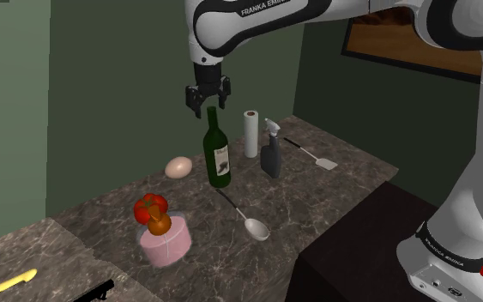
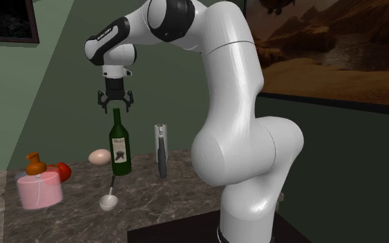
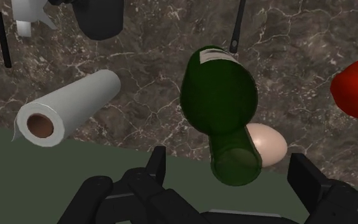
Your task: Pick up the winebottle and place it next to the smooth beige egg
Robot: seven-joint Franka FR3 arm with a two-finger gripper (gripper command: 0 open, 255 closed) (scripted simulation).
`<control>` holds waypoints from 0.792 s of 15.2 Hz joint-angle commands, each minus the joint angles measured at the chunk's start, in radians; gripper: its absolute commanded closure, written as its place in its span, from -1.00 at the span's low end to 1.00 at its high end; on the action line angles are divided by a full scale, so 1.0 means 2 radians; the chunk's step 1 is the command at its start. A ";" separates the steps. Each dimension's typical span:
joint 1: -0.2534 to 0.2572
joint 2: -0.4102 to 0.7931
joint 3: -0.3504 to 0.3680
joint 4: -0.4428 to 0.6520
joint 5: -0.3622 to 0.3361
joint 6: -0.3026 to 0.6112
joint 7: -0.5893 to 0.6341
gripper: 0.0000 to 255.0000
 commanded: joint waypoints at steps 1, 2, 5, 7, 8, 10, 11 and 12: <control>0.000 -0.003 0.001 0.012 0.001 -0.015 -0.001 -1.00; 0.001 -0.006 0.001 0.024 0.002 -0.030 -0.002 -1.00; 0.002 -0.010 0.002 0.049 0.004 -0.058 -0.003 -1.00; 0.002 -0.010 0.002 0.049 0.004 -0.058 -0.003 -1.00; 0.002 -0.010 0.002 0.049 0.004 -0.058 -0.003 -1.00; 0.002 -0.010 0.002 0.049 0.004 -0.058 -0.003 -1.00; 0.002 -0.010 0.002 0.049 0.004 -0.058 -0.003 -1.00; 0.002 -0.010 0.002 0.049 0.004 -0.058 -0.003 -1.00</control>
